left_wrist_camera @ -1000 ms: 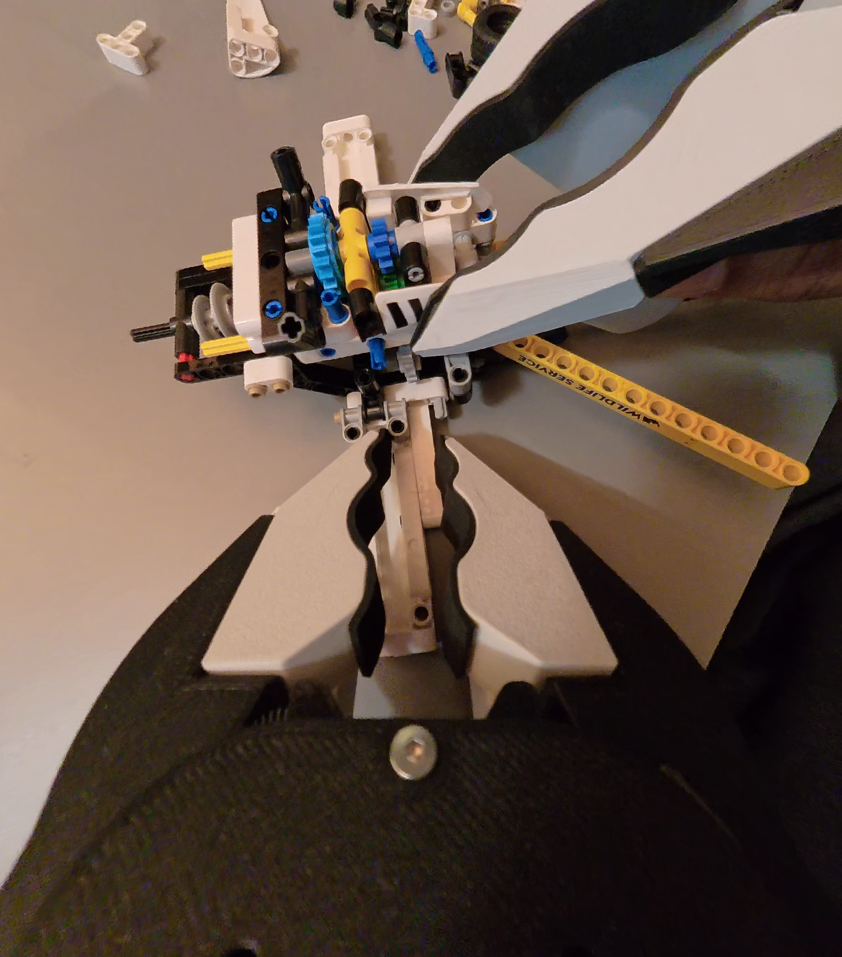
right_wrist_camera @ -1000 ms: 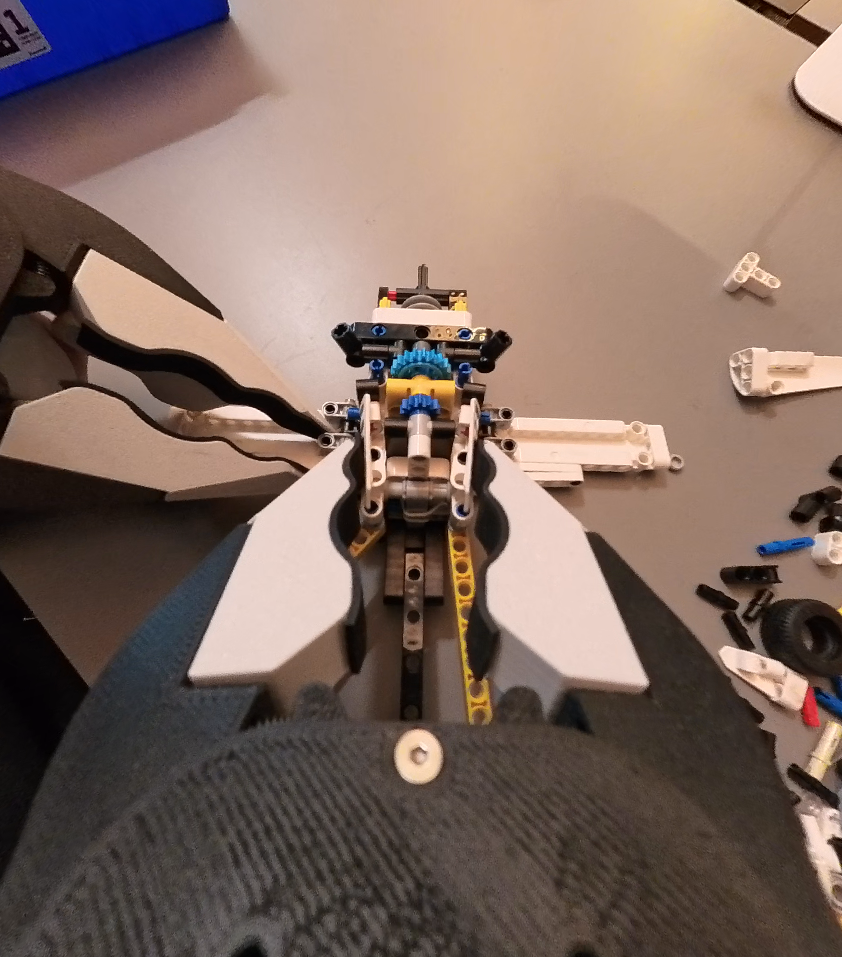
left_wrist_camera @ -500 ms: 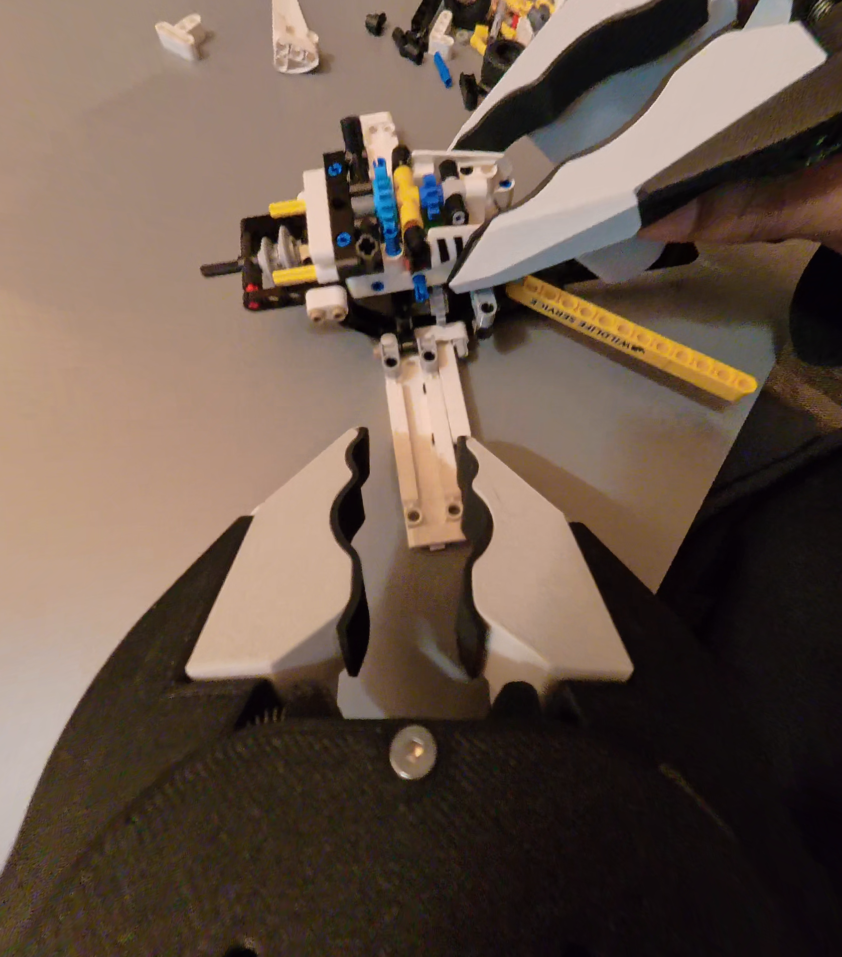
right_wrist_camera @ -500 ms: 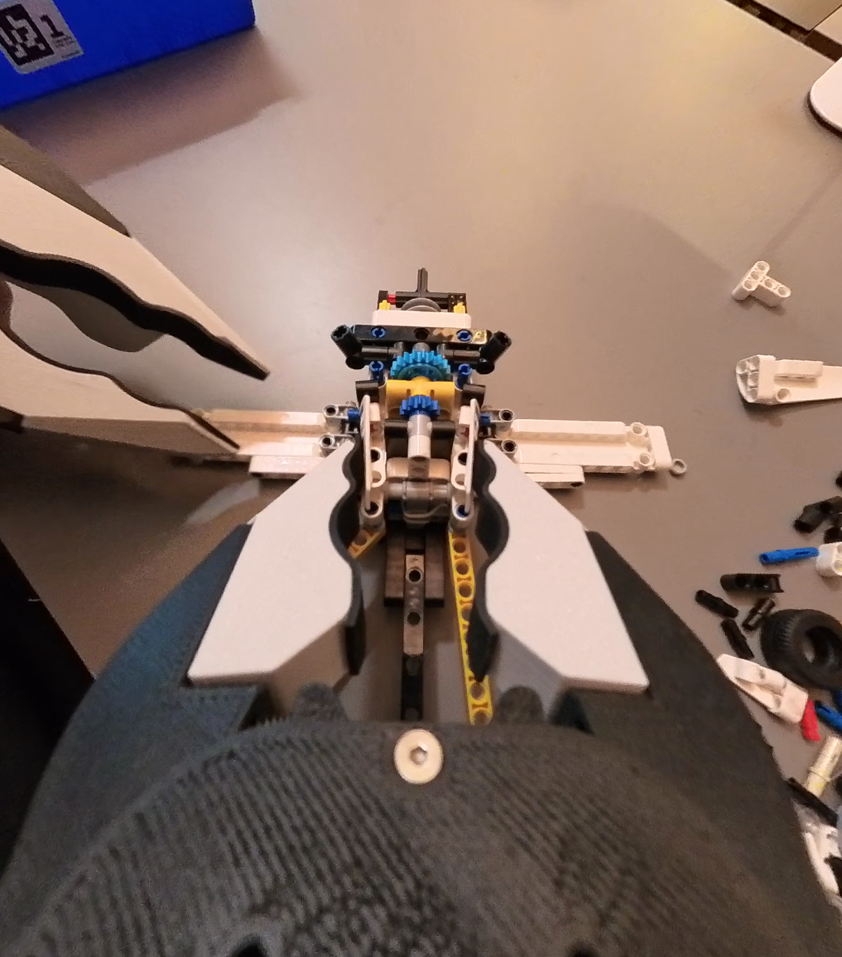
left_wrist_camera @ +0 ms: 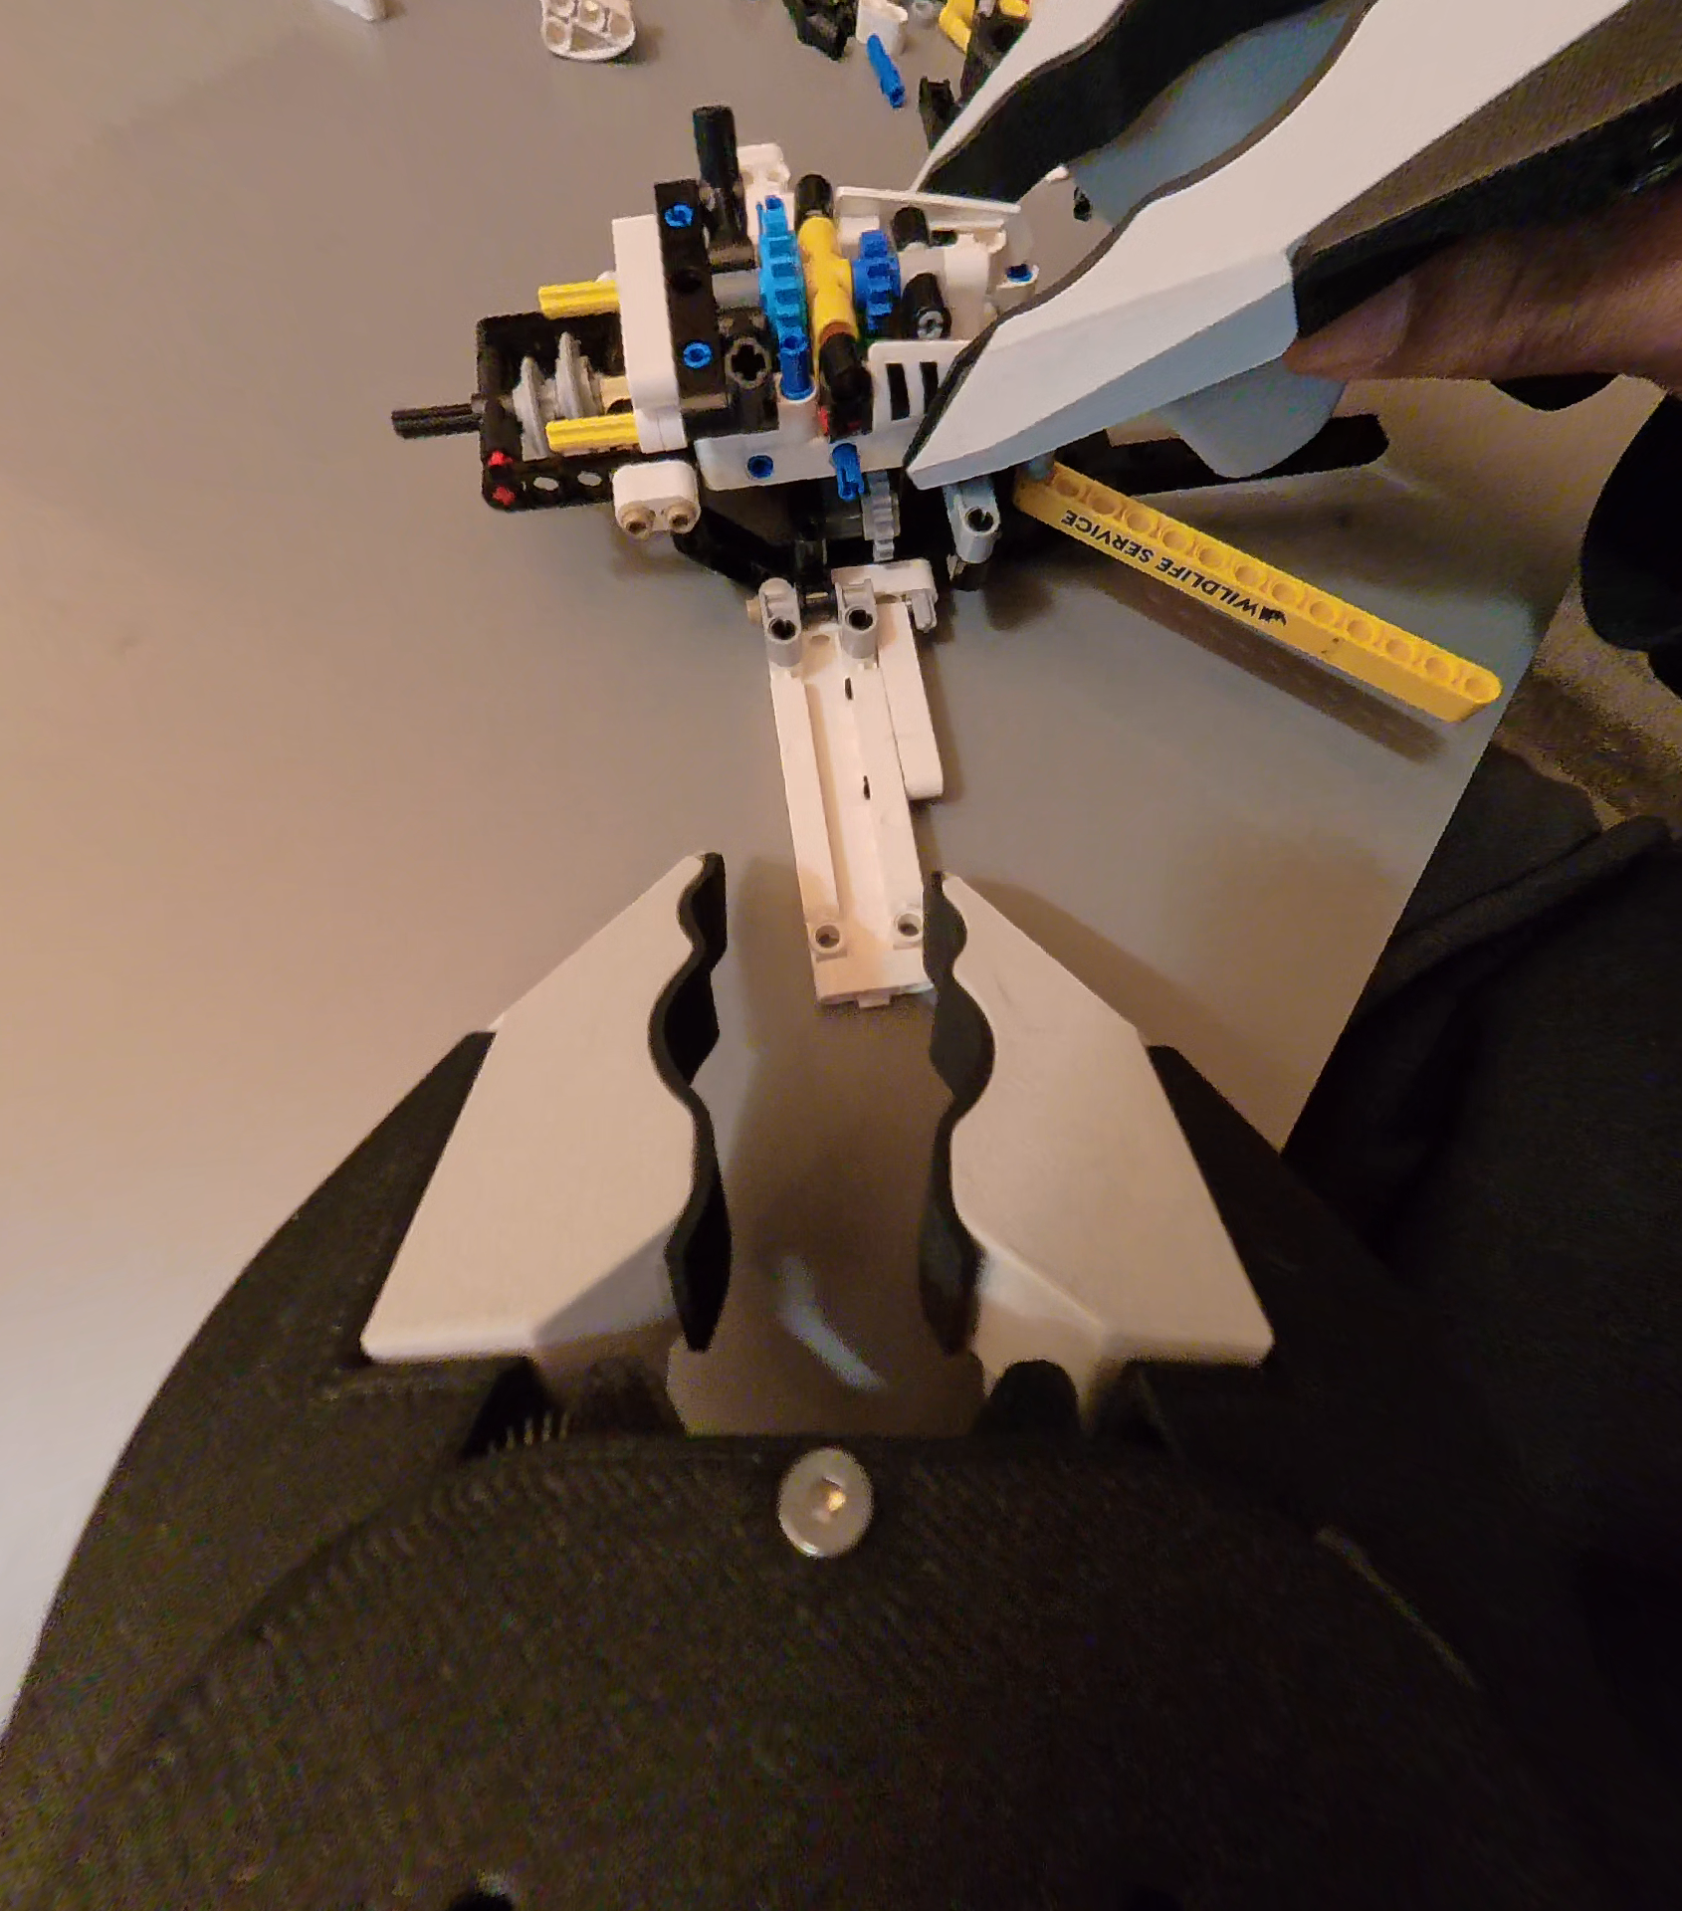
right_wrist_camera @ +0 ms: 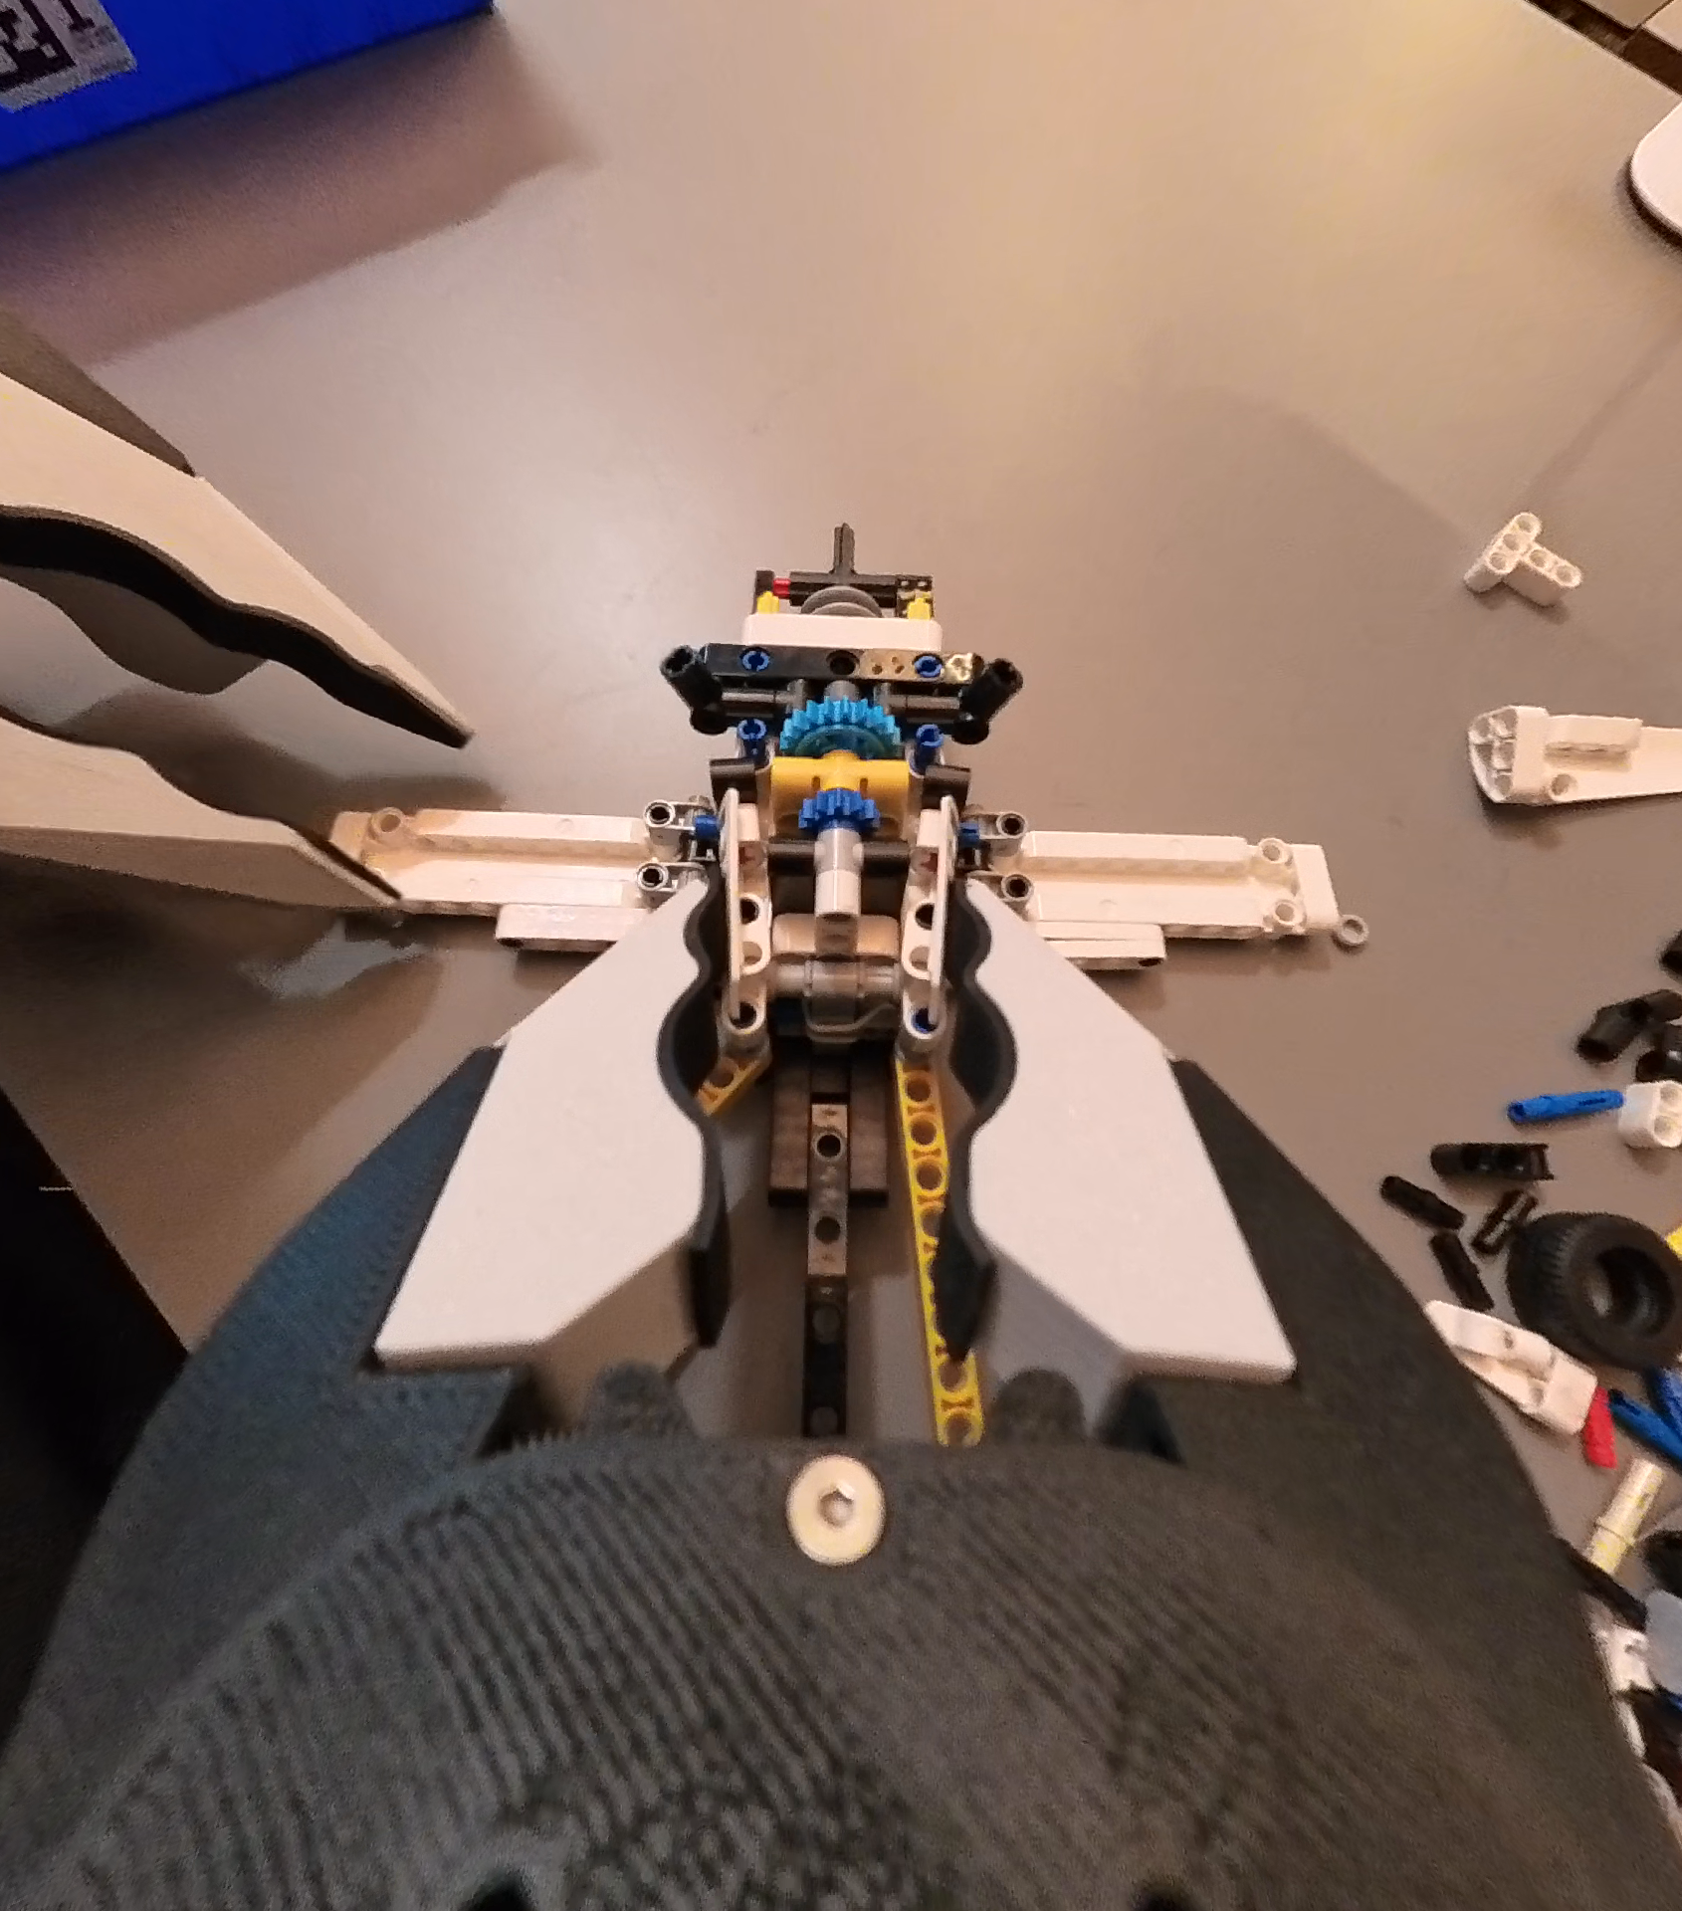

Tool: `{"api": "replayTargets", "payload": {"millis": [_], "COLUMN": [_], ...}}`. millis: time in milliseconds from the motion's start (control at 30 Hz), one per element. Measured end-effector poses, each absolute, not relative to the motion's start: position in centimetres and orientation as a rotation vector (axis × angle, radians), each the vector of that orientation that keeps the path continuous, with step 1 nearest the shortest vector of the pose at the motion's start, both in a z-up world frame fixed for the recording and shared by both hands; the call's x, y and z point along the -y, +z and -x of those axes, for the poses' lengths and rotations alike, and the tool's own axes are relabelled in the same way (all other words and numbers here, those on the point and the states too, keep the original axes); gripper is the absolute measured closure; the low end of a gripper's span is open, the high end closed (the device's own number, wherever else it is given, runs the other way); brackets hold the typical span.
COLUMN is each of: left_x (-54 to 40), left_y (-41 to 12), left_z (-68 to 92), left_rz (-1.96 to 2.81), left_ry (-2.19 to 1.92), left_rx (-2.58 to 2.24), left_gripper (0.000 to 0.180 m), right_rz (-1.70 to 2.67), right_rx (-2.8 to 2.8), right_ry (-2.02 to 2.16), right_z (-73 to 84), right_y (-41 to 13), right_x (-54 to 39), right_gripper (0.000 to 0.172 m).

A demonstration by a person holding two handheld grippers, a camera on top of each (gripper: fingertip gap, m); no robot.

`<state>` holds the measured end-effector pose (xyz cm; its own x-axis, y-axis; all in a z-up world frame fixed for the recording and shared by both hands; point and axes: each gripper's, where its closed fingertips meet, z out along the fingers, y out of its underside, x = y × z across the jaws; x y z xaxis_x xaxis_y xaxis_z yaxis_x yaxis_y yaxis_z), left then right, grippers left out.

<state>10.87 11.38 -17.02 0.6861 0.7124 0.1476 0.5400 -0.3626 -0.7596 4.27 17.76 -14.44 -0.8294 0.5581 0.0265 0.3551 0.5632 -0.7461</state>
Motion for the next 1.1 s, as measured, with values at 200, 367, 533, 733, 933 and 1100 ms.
{"api": "replayTargets", "payload": {"millis": [200,367,533,733,933,1100], "left_x": [-11.0,-10.7,-10.4,-10.2,-10.0,-10.2], "left_y": [-16.5,-16.0,-15.5,-15.3,-13.4,-12.6], "left_z": [-10.9,-10.7,-10.5,-10.2,-10.0,-10.3], "left_rz": [1.963,1.87,1.798,1.77,1.684,1.657], "left_ry": [0.141,0.054,-0.005,0.008,0.071,0.059], "left_rx": [0.999,1.028,1.044,1.062,0.983,0.923], "left_gripper": [0.141,0.137,0.135,0.133,0.134,0.134], "right_rz": [0.756,0.742,0.7,0.601,0.415,0.3], "right_rx": [2.542,2.547,2.567,2.61,2.694,2.721], "right_ry": [1.11,1.106,1.132,1.2,1.276,1.333], "right_z": [-4.3,-4.4,-4.8,-5.8,-7.7,-8.6], "right_y": [-14.5,-14.5,-14.5,-14.4,-14.4,-14.3], "right_x": [-17.3,-17.0,-16.7,-16.1,-15.8,-16.7], "right_gripper": [0.13,0.13,0.13,0.13,0.13,0.13]}}
